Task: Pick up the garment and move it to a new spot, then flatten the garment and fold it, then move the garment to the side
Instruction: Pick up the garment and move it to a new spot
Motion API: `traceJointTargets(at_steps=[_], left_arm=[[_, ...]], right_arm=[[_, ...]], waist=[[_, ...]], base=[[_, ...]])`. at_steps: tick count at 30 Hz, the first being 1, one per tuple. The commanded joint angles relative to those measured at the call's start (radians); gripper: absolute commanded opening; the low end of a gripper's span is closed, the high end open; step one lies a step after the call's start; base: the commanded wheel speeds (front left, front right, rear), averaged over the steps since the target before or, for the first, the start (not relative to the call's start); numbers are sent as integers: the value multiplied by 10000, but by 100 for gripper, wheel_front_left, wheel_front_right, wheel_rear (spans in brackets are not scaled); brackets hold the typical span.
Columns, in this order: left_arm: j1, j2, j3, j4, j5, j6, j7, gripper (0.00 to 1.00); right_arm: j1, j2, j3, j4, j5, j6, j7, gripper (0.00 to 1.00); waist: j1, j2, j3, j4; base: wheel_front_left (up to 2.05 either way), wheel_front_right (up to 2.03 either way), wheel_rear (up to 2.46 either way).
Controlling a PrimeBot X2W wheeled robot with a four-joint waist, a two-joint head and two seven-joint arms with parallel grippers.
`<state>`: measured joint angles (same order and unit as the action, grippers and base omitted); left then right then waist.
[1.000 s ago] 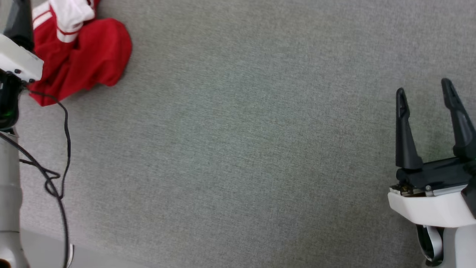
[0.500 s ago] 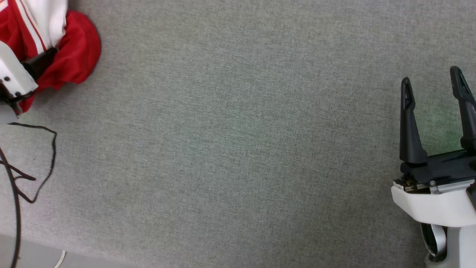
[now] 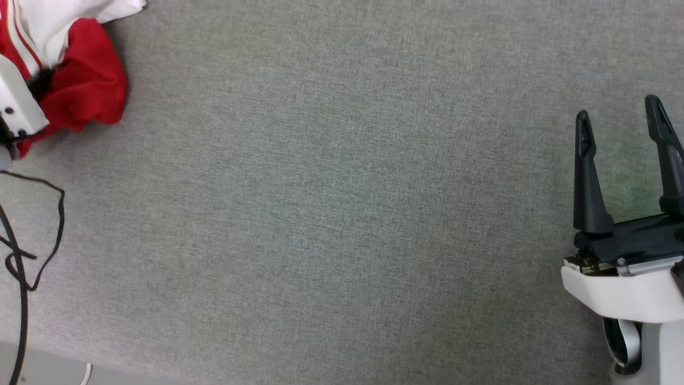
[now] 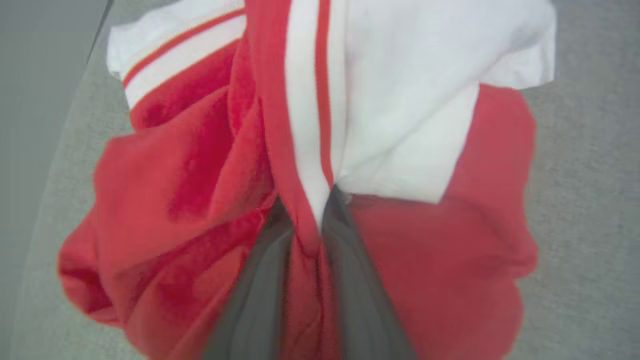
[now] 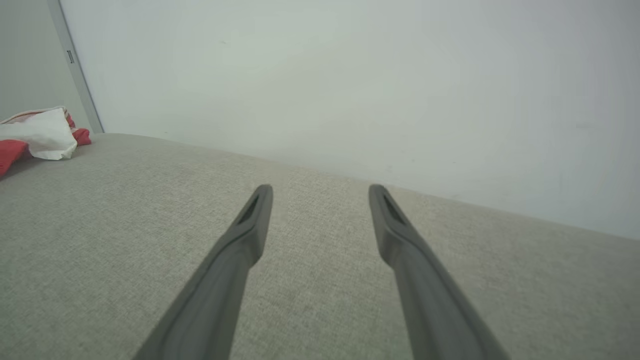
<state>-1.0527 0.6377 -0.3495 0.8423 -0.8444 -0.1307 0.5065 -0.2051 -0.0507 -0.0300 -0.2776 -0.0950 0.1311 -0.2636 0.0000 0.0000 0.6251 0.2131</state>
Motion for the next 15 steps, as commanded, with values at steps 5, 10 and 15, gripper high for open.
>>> traceJointTargets(at_steps=[5, 10, 15], left_arm=[[-467, 421, -673, -549, 65, 25, -762, 0], [-892, 757, -1591, -1370, 105, 25, -1318, 0], [-1354, 921, -2514, -2277, 215, 25, -1632, 0]], right_arm=[[58, 10, 43, 193, 315, -7, -17, 100], [244, 10, 46, 387, 684, -7, -17, 100], [465, 10, 10, 526, 967, -7, -17, 100]], waist=[[0, 0, -805, 21], [0, 0, -1579, -36], [0, 0, -2157, -207]], base=[[0, 0, 0], [0, 0, 0], [0, 0, 0]])
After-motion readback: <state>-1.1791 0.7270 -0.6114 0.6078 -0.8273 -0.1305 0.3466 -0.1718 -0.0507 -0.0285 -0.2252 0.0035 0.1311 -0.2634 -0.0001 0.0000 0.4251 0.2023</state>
